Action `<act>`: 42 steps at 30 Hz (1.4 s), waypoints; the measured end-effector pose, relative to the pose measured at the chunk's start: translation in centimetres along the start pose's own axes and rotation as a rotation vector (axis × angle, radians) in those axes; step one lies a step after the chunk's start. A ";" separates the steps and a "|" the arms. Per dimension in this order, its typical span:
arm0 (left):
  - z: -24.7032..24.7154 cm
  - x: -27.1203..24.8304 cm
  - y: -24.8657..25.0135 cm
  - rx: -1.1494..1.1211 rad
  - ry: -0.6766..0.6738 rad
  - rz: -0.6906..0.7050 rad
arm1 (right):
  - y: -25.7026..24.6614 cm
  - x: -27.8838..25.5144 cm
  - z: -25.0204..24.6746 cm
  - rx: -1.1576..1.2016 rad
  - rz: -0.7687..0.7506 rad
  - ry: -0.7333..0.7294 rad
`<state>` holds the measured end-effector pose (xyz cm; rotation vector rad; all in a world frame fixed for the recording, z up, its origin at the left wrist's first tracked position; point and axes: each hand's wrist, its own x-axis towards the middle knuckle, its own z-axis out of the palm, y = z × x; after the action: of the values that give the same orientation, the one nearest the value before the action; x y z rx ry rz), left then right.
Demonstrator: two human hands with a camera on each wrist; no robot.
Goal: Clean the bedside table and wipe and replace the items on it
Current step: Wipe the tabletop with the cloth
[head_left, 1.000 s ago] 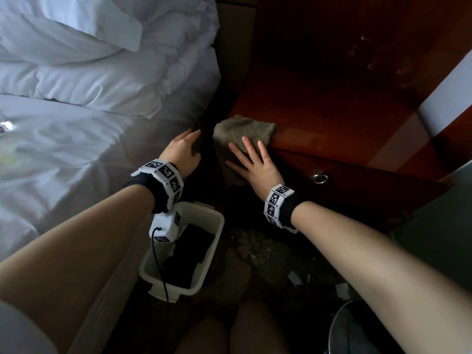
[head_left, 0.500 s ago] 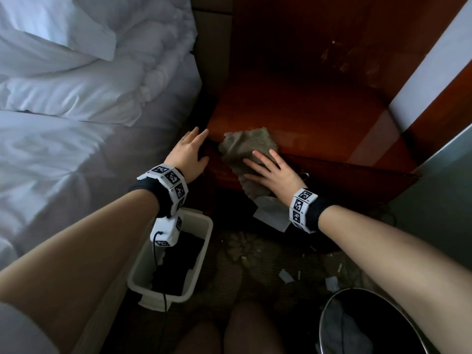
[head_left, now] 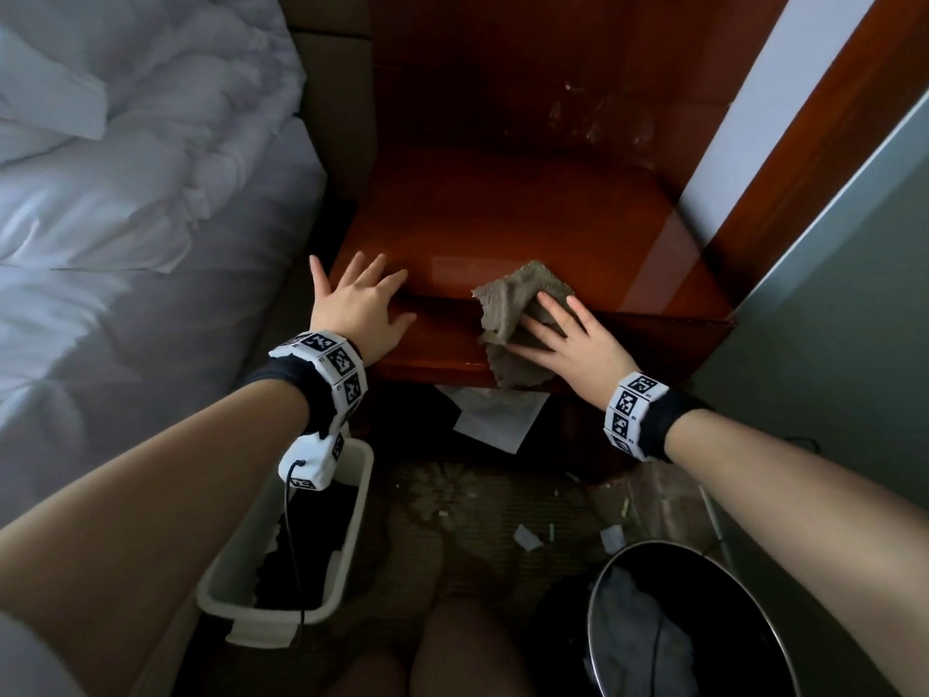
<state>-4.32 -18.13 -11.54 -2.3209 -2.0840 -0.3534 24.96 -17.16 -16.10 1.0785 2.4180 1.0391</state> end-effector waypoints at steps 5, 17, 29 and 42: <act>0.1 0.7 2.3 -0.110 -0.111 0.171 | 0.0 -1.4 0.6 0.038 0.070 0.037; 2.6 1.5 5.0 -0.096 -0.044 0.184 | -0.2 -6.8 3.9 0.092 0.219 -0.326; 4.0 1.3 5.1 -0.114 0.128 0.168 | -0.5 -3.5 3.7 0.149 0.293 0.448; 4.6 1.3 5.2 -0.118 0.220 0.164 | 1.2 -0.9 1.0 0.382 0.472 0.155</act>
<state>1.69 -16.75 -15.07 -2.3699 -1.8060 -0.7088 26.68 -16.82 -15.93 1.8256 2.6195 0.8219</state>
